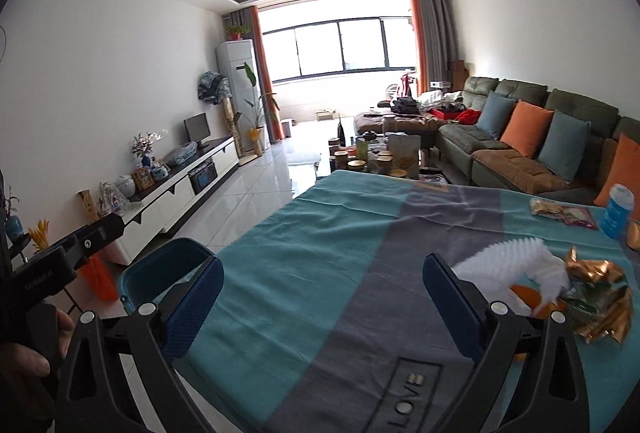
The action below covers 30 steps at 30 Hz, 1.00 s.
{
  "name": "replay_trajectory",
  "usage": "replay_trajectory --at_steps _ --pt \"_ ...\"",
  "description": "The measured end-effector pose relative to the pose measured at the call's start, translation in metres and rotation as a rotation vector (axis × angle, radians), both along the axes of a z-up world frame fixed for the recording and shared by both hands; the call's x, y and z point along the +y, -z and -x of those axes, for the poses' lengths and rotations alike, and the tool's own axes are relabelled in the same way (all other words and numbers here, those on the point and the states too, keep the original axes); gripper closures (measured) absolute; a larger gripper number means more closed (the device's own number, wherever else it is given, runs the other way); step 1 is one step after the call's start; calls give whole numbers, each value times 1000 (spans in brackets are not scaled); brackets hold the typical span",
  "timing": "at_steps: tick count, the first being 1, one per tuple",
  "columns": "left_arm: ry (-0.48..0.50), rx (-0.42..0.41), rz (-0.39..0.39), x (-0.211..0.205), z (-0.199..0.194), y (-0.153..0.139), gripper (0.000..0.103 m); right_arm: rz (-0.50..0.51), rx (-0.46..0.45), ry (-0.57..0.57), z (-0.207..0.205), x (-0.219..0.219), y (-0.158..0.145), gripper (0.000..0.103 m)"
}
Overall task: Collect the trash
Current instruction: 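Move both empty tools back over the table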
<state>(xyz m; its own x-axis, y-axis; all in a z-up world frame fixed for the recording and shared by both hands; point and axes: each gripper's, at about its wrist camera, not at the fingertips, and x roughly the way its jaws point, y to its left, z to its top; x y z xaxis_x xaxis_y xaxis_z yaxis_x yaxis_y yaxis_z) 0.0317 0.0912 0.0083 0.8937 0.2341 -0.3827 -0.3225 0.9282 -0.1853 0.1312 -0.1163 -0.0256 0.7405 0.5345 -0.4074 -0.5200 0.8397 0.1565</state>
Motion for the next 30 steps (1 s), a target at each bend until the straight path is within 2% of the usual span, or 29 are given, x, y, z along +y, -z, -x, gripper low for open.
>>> replay_trajectory --at_steps 5,11,22,30 --pt "82 15 8 -28 -9 5 6 -31 7 108 21 -48 13 7" --pt "170 17 -6 -56 -19 11 6 -49 -19 194 40 -85 17 7" --pt "293 -13 -22 -104 -14 20 6 -38 -68 312 70 -115 17 7" --pt "423 3 -80 -144 -22 26 6 -37 -65 419 75 -149 14 7"
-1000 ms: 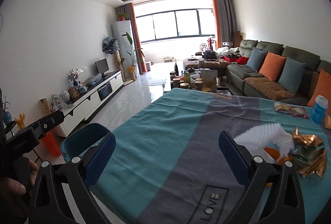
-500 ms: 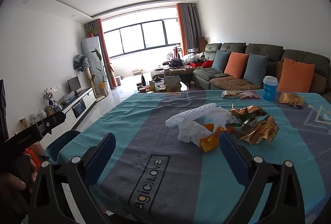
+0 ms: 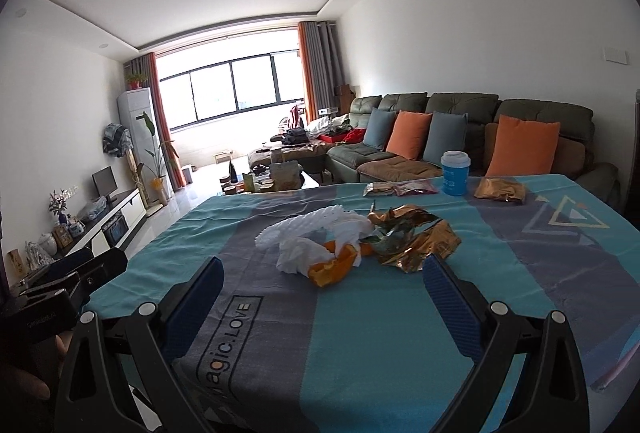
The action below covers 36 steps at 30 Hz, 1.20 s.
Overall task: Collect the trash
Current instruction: 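Move both empty tools back over the table, then grasp the white foam net with the left tool and lift it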
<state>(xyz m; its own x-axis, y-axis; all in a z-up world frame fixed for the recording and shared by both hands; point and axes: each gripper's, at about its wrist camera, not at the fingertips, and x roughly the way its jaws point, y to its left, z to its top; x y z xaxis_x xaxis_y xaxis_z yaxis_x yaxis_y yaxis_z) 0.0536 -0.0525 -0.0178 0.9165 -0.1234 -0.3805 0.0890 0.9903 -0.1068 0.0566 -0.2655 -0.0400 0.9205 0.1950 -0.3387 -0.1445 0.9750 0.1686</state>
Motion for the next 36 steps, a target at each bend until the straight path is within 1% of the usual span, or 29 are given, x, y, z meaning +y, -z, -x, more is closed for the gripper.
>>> replay_trajectory --at_steps 4,7,13,23,31,33,36 --pt "45 -13 -32 -15 -13 -3 6 -8 11 47 -7 -18 2 7" --pt "65 -10 -38 -21 -27 -5 6 -9 21 69 -14 -26 3 7" --pt "100 26 -54 -38 -63 -3 6 -16 41 85 -30 -35 6 7" --pt "156 83 -89 -67 -125 13 6 -28 105 46 -59 -30 20 7" --pt "195 141 -106 -87 -170 25 6 -40 141 28 -81 -27 24 7" --pt "202 147 -106 -92 -179 27 6 -41 146 25 -86 -27 25 7" --pt "209 151 -126 -99 -194 29 6 -40 154 20 -93 -25 27 7"
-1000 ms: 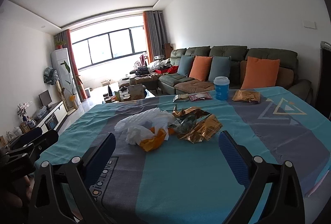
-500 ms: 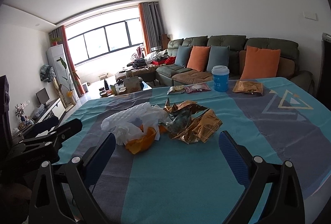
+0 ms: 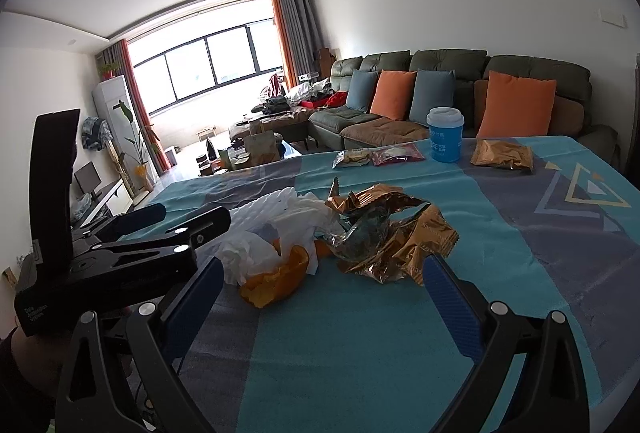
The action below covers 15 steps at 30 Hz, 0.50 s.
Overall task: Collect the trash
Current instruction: 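Grasp the white foam net with the left tool and lift it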
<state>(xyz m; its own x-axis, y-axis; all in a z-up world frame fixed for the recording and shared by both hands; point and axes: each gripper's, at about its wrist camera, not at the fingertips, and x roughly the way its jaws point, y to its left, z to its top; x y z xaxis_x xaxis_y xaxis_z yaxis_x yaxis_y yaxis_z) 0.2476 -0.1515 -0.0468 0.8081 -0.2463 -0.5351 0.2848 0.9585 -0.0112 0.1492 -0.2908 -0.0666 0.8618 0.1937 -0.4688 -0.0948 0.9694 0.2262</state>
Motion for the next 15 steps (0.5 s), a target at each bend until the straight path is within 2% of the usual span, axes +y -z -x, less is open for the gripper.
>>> replay_trajectory --at_steps 4,13,15 --pt "17 28 -13 -4 -21 6 6 -7 18 6 -10 -1 3 7" --pt "20 168 35 6 -59 26 6 -4 27 -17 -25 5 4 7" --pt "32 199 69 7 -64 30 11 -1 27 -27 -27 9 3 7"
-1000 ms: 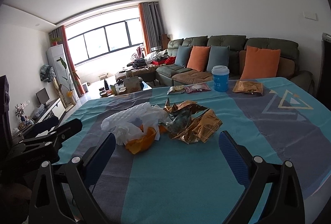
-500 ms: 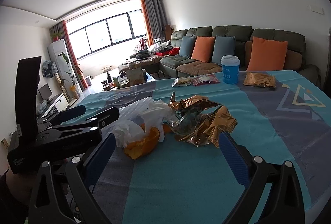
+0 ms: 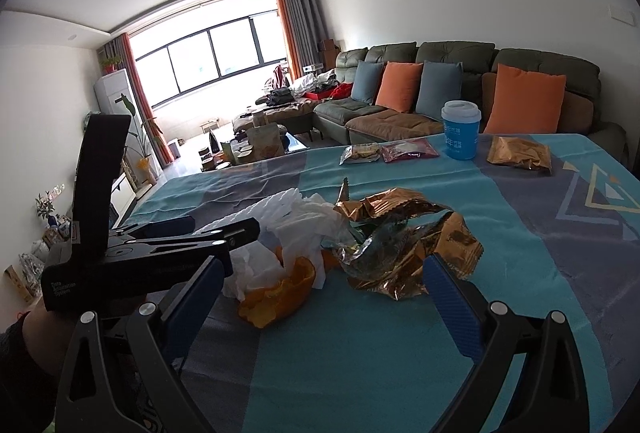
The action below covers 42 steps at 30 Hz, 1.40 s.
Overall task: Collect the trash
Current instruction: 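Grasp the white foam net with the left tool and lift it, then grasp the white tissue with the right tool while the left holds the foam net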
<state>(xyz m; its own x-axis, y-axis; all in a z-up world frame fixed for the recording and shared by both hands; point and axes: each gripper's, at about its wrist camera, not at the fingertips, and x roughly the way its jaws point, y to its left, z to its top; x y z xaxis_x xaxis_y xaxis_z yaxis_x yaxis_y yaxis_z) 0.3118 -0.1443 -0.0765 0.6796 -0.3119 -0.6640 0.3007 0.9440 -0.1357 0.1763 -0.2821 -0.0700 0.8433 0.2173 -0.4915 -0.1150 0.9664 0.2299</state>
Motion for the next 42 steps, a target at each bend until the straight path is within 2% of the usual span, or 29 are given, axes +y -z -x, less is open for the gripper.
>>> replay_trajectory --at_steps 2,3,5,7,8,10,11,13,16,21,28,30,32,36,40,42 --pt "-11 24 15 3 -5 6 23 -3 1 -8 -2 2 0 7" --pt "-17 38 28 5 -7 8 33 -1 2 -12 -3 4 -1 7" --pt "-29 58 62 11 -9 12 37 5 3 -18 -4 6 -1 7" --pt "-45 48 75 16 -9 11 47 5 5 -23 -5 7 0 7" --pt "-51 40 77 16 -7 11 48 7 9 -27 -6 8 0 7" --pt "-63 34 91 20 -7 11 63 6 17 -34 -7 10 2 7" --pt "-69 31 97 22 -6 10 66 5 18 -39 -8 12 2 7" --pt "-82 19 105 27 -4 8 78 12 11 -49 -8 16 1 7" --pt "-90 4 109 33 1 5 89 31 9 -77 -10 25 1 7" --pt "-104 -29 114 45 15 -2 91 63 22 -146 -15 43 5 9" --pt "-140 -54 124 65 41 -13 91 114 36 -210 -25 67 8 25" --pt "-156 -56 129 74 48 -15 91 128 47 -228 -28 74 10 35" --pt "-170 -56 127 82 55 -16 91 138 62 -245 -32 79 12 50" --pt "-197 -48 132 97 62 -16 91 151 102 -260 -36 87 18 68" --pt "-204 -42 140 105 67 -14 91 177 124 -274 -36 94 22 96" --pt "-201 -40 141 105 70 -13 91 178 137 -270 -36 94 23 98"
